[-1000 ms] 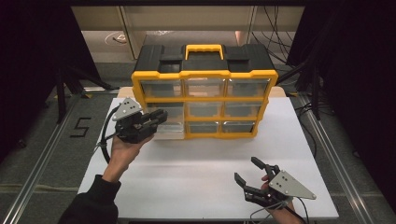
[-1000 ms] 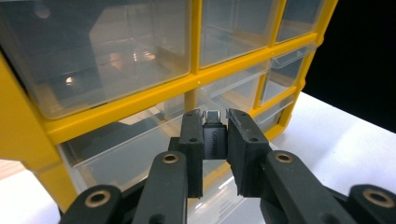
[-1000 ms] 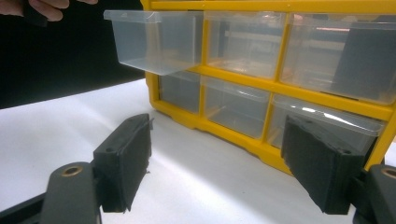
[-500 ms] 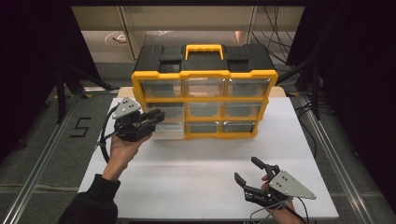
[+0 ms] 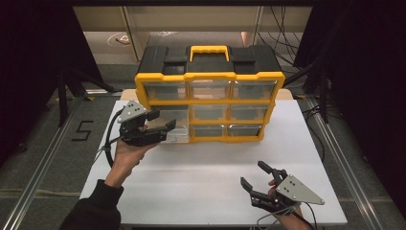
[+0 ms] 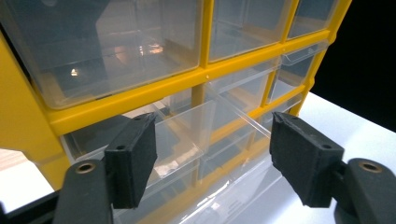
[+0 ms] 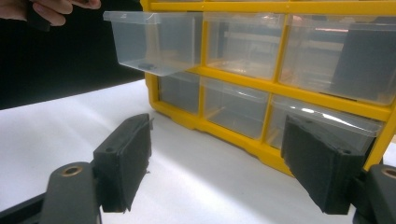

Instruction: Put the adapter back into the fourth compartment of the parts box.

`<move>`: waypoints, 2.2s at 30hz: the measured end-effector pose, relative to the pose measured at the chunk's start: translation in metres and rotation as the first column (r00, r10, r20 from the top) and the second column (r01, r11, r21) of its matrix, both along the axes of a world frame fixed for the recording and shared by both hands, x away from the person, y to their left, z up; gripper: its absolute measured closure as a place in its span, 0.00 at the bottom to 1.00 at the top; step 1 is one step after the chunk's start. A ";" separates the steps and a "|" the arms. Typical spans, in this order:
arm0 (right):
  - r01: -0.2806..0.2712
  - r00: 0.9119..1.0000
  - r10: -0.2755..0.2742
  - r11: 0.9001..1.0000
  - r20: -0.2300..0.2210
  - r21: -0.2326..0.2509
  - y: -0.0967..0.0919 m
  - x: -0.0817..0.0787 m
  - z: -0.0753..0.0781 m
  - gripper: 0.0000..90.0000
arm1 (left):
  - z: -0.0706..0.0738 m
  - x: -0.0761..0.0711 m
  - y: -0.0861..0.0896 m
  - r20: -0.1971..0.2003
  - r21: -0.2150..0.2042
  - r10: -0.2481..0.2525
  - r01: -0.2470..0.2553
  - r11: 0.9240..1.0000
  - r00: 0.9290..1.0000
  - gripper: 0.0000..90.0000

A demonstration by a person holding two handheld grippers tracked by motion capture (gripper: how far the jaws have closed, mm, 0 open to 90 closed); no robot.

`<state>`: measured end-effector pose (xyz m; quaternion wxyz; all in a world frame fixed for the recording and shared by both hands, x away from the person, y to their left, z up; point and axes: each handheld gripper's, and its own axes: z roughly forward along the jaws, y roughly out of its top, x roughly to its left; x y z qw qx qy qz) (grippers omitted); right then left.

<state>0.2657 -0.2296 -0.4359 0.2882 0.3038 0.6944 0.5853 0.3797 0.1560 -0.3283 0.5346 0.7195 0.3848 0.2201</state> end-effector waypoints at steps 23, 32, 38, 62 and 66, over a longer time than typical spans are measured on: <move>-0.001 1.000 0.001 1.000 0.000 -0.001 0.000 0.000 0.000 0.28 | -0.007 -0.016 -0.005 0.053 -0.090 -0.097 0.102 0.991 0.994 0.24; 0.000 1.000 0.000 1.000 0.000 -0.001 0.000 0.000 0.000 0.28 | -0.007 -0.022 -0.011 0.069 -0.109 -0.124 0.131 0.985 0.990 0.23; 0.001 1.000 -0.001 1.000 -0.001 -0.002 0.000 0.000 0.000 0.28 | -0.008 -0.026 -0.016 0.077 -0.108 -0.143 0.150 0.983 0.987 0.23; 0.001 1.000 -0.001 1.000 0.000 -0.001 -0.001 0.000 0.000 0.28 | -0.024 -0.040 -0.022 0.113 -0.142 -0.192 0.207 0.968 0.975 0.22; 0.001 1.000 -0.001 1.000 0.001 0.001 -0.001 0.000 0.000 0.28 | -0.027 -0.043 -0.022 0.118 -0.145 -0.198 0.214 0.966 0.973 0.22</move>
